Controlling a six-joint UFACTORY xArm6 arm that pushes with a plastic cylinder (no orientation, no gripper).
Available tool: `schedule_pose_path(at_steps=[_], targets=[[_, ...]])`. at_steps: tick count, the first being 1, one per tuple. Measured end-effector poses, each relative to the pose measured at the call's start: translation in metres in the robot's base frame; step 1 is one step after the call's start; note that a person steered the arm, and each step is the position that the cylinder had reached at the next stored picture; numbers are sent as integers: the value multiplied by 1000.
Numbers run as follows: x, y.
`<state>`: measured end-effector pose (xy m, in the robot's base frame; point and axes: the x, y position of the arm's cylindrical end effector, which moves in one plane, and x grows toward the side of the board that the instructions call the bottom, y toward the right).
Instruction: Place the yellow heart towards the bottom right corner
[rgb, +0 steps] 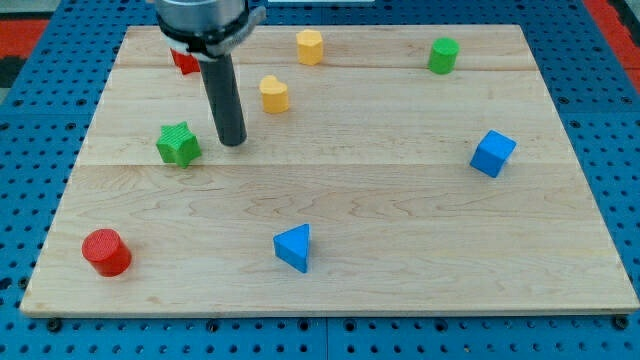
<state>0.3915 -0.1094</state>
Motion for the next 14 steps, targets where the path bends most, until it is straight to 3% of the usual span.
schedule_pose_path(at_steps=[2,3,4,5,6,7,8,10,12,13,14], targets=[[-47,24],[-49,25],[-74,-14],[-60,84],[-30,144],[-55,140],[-31,187],[82,196],[27,191],[34,206],[67,247]])
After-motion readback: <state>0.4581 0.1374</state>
